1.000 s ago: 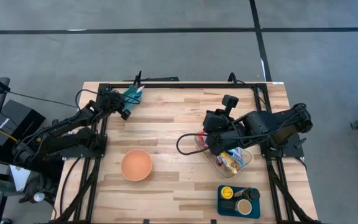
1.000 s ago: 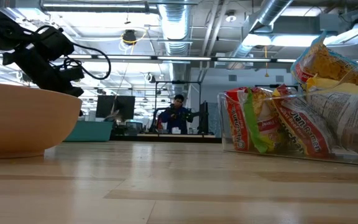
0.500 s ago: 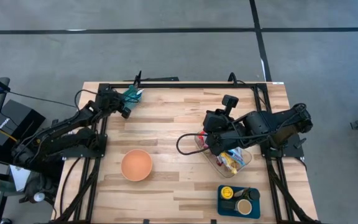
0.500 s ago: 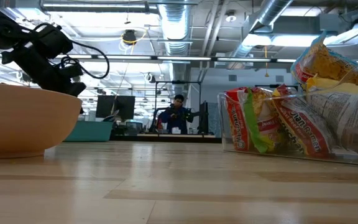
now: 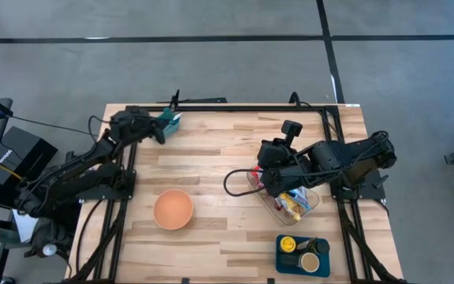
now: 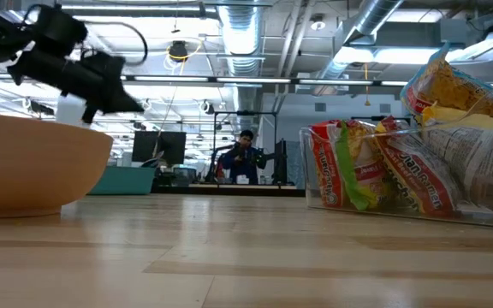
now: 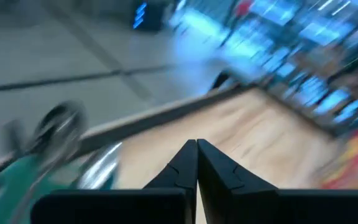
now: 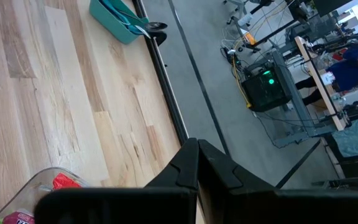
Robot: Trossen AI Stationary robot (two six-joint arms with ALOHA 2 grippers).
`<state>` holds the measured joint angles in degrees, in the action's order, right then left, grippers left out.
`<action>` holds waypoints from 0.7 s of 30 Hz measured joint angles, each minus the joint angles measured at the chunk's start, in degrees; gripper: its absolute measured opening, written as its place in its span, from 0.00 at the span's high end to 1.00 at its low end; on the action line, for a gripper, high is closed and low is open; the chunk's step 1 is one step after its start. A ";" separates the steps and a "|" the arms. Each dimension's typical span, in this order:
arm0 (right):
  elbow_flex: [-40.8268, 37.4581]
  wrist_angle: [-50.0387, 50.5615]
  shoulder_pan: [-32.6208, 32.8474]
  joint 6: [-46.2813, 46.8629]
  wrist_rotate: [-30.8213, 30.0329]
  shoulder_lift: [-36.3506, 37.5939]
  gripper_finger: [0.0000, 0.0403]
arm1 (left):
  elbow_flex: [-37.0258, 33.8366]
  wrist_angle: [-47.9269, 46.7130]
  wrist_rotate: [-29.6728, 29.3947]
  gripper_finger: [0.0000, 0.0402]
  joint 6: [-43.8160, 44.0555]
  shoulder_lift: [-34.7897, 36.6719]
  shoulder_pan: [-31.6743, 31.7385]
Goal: Pick & Place Food Item
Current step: Return to Home Position
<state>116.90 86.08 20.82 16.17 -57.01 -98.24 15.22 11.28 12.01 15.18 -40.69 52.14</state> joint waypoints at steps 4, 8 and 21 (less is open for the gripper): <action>0.00 0.00 0.00 -0.01 -0.01 0.00 1.00 | 0.00 11.24 5.61 1.00 7.68 0.48 0.00; 0.00 0.00 0.00 -0.01 -0.01 0.00 1.00 | 0.00 21.75 7.96 1.00 16.30 0.48 0.00; 0.00 0.02 -2.24 0.85 0.03 0.00 1.00 | 0.00 38.09 10.86 1.00 37.81 0.48 -4.15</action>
<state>116.90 86.11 18.58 17.02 -56.98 -98.24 15.22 49.37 22.87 52.99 -40.21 47.99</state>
